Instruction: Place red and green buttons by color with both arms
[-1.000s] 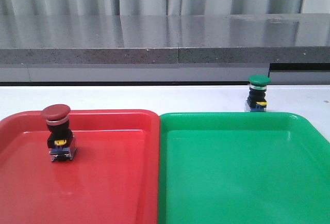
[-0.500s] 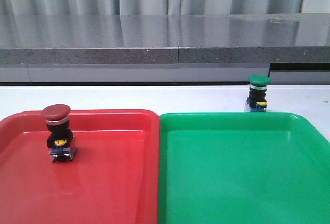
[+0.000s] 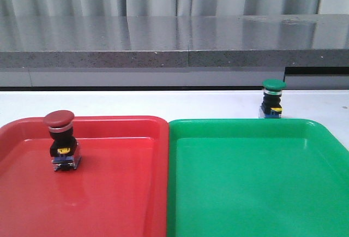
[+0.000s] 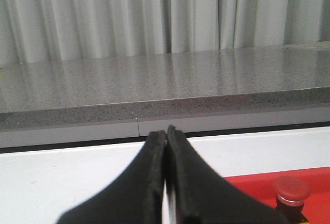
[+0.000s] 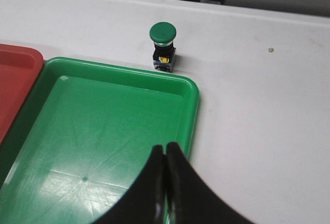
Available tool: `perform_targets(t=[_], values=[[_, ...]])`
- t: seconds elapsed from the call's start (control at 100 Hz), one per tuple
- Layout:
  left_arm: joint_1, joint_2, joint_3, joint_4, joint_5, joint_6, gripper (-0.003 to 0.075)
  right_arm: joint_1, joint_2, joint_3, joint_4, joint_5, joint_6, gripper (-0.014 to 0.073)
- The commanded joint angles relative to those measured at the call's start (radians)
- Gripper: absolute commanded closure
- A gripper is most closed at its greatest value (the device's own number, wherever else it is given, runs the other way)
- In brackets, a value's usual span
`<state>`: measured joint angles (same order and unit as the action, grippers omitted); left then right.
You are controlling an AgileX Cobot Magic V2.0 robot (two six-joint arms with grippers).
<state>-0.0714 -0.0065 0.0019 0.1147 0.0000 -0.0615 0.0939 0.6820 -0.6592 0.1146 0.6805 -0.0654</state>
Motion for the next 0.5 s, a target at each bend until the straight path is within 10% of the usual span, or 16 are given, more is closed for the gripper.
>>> perform_targets(t=[0.0, 0.19, 0.49], values=[[0.003, -0.031, 0.041, -0.001, -0.073, -0.011, 0.0739, -0.004, 0.004, -0.034, 0.01, -0.045, -0.002, 0.0473], [0.003, -0.031, 0.041, -0.001, -0.073, -0.011, 0.0739, -0.004, 0.004, -0.034, 0.01, -0.03, -0.002, -0.0036], [0.003, -0.031, 0.041, -0.001, -0.073, -0.011, 0.0739, -0.004, 0.004, -0.037, 0.09, -0.137, -0.003, 0.0003]])
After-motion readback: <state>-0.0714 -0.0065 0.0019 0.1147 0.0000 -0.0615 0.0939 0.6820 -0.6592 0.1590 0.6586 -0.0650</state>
